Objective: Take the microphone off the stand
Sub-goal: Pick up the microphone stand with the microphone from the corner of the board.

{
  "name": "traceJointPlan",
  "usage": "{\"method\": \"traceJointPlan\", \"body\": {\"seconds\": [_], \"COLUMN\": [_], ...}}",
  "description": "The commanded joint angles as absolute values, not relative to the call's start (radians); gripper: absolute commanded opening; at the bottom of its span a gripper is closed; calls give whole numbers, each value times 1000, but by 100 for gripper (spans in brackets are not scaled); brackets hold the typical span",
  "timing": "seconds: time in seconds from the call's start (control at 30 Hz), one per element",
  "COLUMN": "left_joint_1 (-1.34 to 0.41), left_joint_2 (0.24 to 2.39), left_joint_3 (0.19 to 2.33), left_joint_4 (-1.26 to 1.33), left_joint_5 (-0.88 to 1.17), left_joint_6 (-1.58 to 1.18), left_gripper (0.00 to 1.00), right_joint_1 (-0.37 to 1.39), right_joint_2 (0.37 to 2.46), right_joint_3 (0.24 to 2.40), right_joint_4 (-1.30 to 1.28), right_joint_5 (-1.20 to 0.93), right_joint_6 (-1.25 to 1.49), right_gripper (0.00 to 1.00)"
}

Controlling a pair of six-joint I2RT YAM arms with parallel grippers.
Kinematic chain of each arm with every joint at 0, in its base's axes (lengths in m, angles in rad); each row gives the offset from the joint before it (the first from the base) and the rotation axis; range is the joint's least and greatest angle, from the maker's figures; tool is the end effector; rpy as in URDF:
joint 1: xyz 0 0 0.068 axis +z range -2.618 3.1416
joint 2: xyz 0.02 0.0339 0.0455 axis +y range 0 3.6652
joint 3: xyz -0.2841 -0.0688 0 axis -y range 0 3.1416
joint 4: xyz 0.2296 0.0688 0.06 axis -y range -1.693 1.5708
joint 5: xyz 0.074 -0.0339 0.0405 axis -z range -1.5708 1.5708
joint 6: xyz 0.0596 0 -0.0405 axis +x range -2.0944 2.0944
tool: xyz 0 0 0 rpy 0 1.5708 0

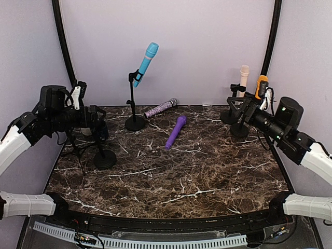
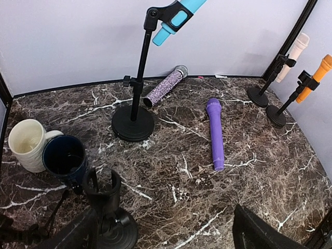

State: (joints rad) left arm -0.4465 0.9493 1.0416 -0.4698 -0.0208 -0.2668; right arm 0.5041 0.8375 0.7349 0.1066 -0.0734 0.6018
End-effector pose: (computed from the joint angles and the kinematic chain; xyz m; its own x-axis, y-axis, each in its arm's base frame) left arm 0.1826 -0.0860 0.3761 -0.4299 -0.0864 -0.8987 0.3120 0.9199 -0.2377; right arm 0.1711 0.0994 0.3613 -0.3062 0.4759 -0.8245 -0.4520 0.6895 0.5659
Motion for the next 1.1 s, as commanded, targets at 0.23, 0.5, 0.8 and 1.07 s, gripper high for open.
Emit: {"method": "traceJointPlan", "body": {"seconds": [0.23,0.5,0.8,1.07], "left_joint_1": [-414,-352,-327,-308], "left_joint_2": [1410,1756,1920,2021], "left_joint_3": [1273,1422,1530,1615], "left_joint_4": [-139,108,237,241], "left_joint_5": [64,109,83,54], "left_joint_6": [-102,-30,48,48], "left_gripper": [92,78,56,38], "right_joint_1": [509,507,505,503], "right_joint_2": [820,833,863,908], "right_joint_3": [700,697,717,734], "right_joint_4": [175,198,196,205], "right_joint_5": [-87,-77,-62,-67], "right_joint_6": [610,615,595,584], "right_gripper": [98,98,98,98]}}
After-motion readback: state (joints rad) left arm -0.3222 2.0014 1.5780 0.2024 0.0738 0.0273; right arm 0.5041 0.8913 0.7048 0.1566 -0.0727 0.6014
